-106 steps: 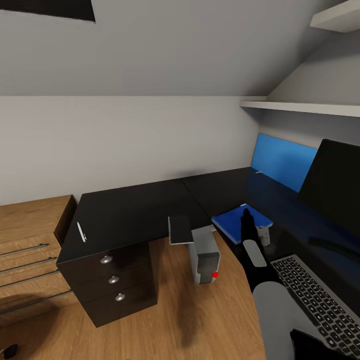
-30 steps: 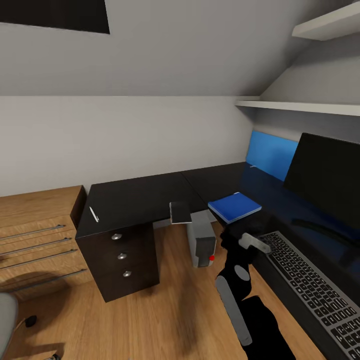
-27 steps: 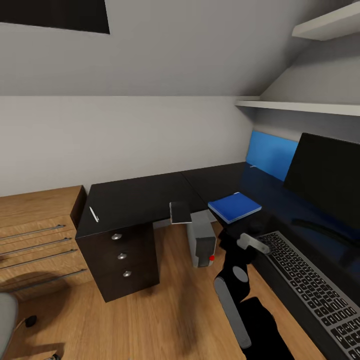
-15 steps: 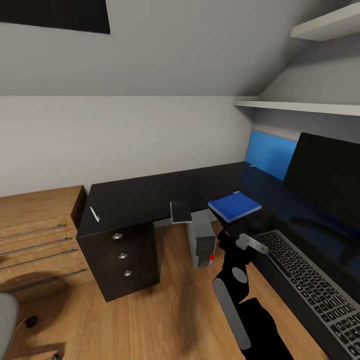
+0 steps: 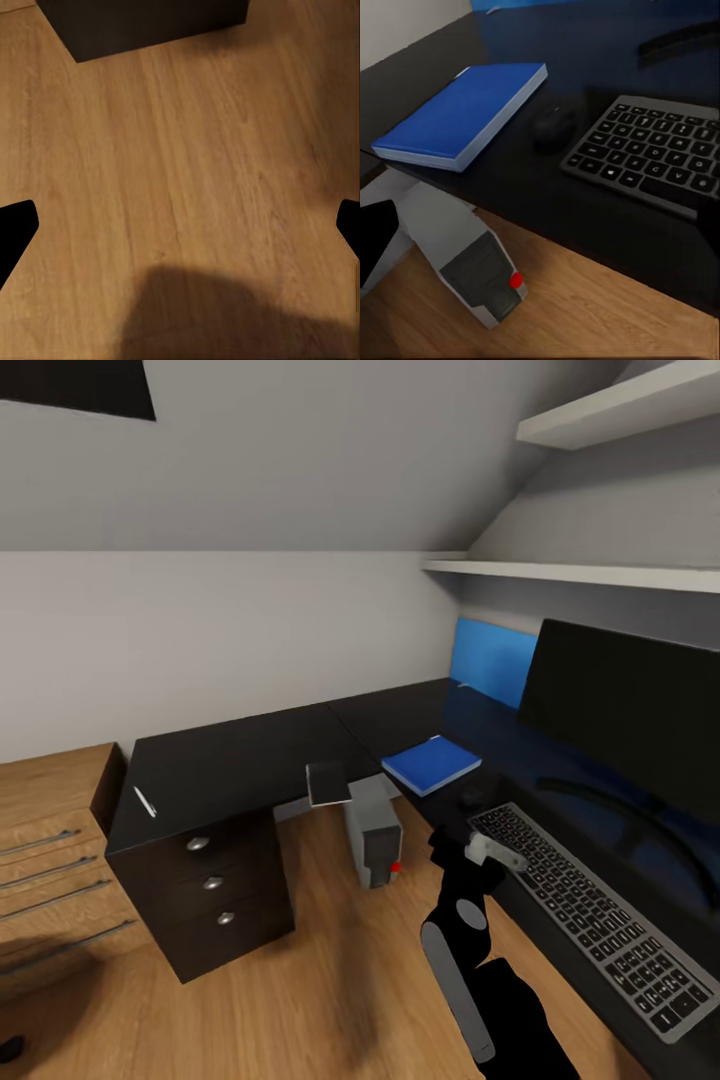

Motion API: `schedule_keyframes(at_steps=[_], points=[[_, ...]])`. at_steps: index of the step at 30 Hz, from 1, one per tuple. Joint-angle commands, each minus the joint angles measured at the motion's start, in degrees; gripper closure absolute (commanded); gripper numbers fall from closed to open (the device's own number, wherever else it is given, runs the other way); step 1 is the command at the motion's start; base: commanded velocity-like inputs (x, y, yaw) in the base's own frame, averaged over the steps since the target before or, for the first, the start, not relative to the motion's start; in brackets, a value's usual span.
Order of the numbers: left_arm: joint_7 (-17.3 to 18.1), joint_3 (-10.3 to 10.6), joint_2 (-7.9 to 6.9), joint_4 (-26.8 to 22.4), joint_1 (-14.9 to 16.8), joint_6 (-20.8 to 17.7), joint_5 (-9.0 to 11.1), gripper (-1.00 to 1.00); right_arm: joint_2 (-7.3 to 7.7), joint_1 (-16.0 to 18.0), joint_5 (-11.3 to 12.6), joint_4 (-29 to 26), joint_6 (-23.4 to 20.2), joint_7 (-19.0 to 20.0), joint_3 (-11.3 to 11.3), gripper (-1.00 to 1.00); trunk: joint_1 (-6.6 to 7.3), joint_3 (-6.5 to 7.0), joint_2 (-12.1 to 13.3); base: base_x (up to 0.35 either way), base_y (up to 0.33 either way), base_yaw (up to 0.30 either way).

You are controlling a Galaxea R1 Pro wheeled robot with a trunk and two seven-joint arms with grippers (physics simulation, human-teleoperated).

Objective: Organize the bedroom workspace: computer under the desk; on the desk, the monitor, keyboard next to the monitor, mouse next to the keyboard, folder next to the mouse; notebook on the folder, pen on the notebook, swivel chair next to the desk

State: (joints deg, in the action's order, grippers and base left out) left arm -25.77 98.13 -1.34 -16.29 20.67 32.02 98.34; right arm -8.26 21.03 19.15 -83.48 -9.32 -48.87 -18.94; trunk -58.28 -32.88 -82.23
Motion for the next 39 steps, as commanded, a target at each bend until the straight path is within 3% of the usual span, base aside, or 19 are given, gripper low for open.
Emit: schedule_keyframes(at_steps=[1, 8, 20, 32, 39], points=[[-0.50, 0.48, -0.07, -0.23, 0.08, 0.24, 0.19, -1.00, 0.00, 0.06, 0.10, 0.13, -0.48, -0.33, -0.18, -1.00, 0.00, -0.11, -0.04, 0.000, 0.001, -0.222], [-0.50, 0.48, -0.07, -0.23, 0.08, 0.24, 0.19, -1.00, -0.14, 0.06, 0.05, 3.82, -0.24, -0.12, -0.94, -1.00, 0.00, -0.54, -0.04, 0.000, 0.000, -0.170], [-0.51, 0.48, -0.07, -0.23, 0.08, 0.24, 0.19, -1.00, 0.07, 0.06, -0.15, 2.87, 0.11, -0.41, -3.12, -1.00, 0.00, -0.66, -0.04, 0.000, 0.000, -0.023], [-0.50, 0.48, -0.07, -0.23, 0.08, 0.24, 0.19, -1.00, 0.01, 0.06, -0.11, 3.27, 1.65, -0.37, -3.64, -1.00, 0.00, -0.66, -0.04, 0.000, 0.000, -0.001], [-0.51, 0.48, -0.08, -0.23, 0.08, 0.24, 0.19, -1.00, 0.01, 0.06, -0.14, 5.60, 1.39, -0.13, -3.52, -1.00, 0.00, -0.66, -0.04, 0.000, 0.000, -0.221]])
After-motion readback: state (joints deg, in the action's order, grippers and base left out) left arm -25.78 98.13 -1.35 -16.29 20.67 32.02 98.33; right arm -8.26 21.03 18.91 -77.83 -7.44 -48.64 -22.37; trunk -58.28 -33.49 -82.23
